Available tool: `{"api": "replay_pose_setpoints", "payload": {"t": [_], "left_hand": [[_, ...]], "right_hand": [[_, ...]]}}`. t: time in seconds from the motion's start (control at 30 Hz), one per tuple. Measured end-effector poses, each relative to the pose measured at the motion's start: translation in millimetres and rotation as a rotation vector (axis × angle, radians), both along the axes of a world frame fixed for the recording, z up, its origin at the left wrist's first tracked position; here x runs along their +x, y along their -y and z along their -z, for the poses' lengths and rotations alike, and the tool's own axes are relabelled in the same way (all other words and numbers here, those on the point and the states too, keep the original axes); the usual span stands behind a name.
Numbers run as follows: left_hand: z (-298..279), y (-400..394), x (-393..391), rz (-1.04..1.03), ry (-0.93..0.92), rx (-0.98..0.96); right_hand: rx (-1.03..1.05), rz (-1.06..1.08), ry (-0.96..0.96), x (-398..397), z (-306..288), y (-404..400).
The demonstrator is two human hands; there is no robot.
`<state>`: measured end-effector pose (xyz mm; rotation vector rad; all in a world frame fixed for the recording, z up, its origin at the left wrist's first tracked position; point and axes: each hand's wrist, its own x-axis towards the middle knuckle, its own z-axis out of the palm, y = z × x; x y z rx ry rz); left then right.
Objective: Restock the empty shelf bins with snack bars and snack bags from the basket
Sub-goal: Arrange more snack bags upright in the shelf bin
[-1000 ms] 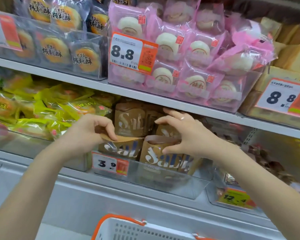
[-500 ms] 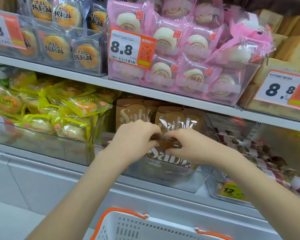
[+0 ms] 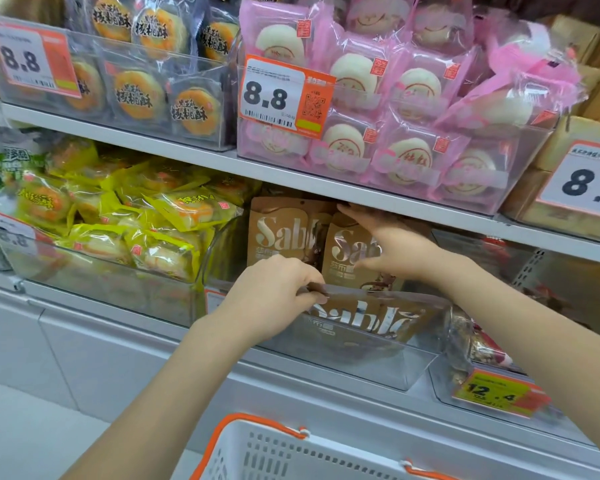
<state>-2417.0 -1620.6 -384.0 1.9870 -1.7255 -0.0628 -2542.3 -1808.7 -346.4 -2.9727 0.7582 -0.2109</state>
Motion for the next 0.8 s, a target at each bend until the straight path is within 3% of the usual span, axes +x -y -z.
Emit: {"api": "replay_pose_setpoints", "payload": {"t": [0.2, 0.33, 0.53, 0.7, 0.8], "left_hand": [[0.2, 0.9, 1.0, 0.014, -0.023, -0.002], [3.9, 2.1, 0.2, 0.005, -0.022, -0.066], [4.5, 6.6, -3.4, -0.026, 0.071, -0.082], [3.9, 9.1, -3.8, 0.018, 0.007, 0.146], [5.0, 9.6, -4.1, 0.03, 0.007, 0.165]], "right_hand": [[-0.119, 0.198, 0.067, 5.6, 7.7, 17.5], [-0.125, 0.182, 0.053, -7.4, 0.4, -7.1], [0.205, 0.029, 0.023, -34.5, 3.5, -46.3], [0.354, 0.026, -0.022, -32.6, 4.0, -42.5], [0.502, 0.005, -0.09, -28.8, -2.1, -41.7]]}}
